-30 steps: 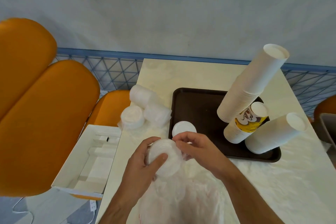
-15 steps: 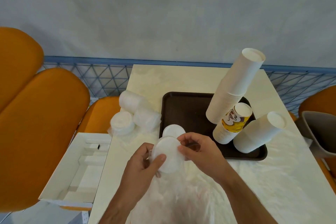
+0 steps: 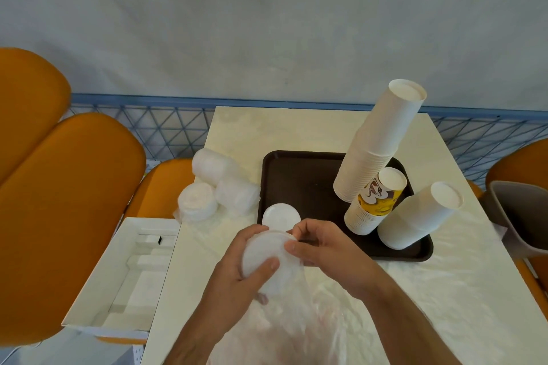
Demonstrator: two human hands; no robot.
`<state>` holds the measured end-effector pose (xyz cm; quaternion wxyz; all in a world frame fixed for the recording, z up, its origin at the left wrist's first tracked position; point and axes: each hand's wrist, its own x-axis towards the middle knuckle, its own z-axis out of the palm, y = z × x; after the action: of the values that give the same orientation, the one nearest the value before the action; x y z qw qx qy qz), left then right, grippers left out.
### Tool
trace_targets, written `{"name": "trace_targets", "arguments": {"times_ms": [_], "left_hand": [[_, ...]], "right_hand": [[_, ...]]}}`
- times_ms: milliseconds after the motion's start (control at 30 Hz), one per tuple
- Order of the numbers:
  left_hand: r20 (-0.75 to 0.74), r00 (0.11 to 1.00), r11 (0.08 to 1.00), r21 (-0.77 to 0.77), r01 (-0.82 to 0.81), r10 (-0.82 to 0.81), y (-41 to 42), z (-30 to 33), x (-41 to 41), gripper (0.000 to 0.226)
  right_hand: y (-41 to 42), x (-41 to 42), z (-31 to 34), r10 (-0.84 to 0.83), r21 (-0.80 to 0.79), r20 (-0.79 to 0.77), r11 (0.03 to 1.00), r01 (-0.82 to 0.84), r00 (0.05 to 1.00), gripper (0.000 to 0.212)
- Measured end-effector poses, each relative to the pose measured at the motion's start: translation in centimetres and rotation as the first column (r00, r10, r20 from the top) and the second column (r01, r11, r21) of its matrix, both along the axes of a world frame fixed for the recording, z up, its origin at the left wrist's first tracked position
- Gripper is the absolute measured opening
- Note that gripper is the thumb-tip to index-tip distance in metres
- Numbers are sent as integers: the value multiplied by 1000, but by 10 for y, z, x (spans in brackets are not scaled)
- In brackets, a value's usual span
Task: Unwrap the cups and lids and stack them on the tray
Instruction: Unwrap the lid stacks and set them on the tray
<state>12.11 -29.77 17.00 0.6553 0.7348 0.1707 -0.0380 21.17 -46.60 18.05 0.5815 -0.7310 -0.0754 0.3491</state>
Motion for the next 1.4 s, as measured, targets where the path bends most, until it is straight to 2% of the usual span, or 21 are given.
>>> {"name": "trace_targets", "arguments": {"times_ms": [100,200,300,367,433,567,667,733,833,933,1033,1200,1400], "left_hand": [[-13,1000,996,-85,-28,27,4,0,-1,38],[-8,1000,992,-124,-30,29,5,0,-1,32],[1,1000,988,-152,-22,23,9,-2,-2,42],[-7,1000,986,-167,-13,12,11,-4,-2,48],[-21,1000,986,-166,10,-14,12,-3,-2,42],[-53,996,991,-120,63,-70,11,-2,-3,36],[-74,992,990,-101,93,-101,14,-3,-5,34],[-89,992,992,-92,85,-93,18,-3,-6,29],[-109,992,997,-57,56,-62,25,-6,-9,22],[-123,992,1000,-28,5,-9,30,-6,-13,20],[-124,992,999,-37,-15,10,34,-7,-17,20],[-134,990,998,-40,-40,34,39,-8,-22,21],[-128,990,998,-12,-59,57,45,-6,-26,23]], "right_hand": [[-4,-1,1,-13,94,-120,995,25,993,24],[-4,-2,0,-55,156,-247,983,96,968,14],[-5,-2,-3,-140,212,-398,948,239,906,8],[-6,-2,-5,-175,224,-441,928,296,881,8],[-5,-2,-9,-213,188,-394,934,305,894,8],[-4,0,-11,-241,53,-117,967,248,964,11],[-9,8,-10,-82,118,-159,988,102,984,24],[-14,15,-13,-55,156,-200,984,87,978,24],[-17,33,-31,-208,174,-316,947,272,926,23],[-13,53,-53,-335,67,-344,923,379,877,23],[-3,67,-74,-367,-54,-263,929,367,892,25],[21,78,-92,-343,-159,-82,931,327,936,31],[30,82,-113,-165,-430,190,872,233,968,37]]}}
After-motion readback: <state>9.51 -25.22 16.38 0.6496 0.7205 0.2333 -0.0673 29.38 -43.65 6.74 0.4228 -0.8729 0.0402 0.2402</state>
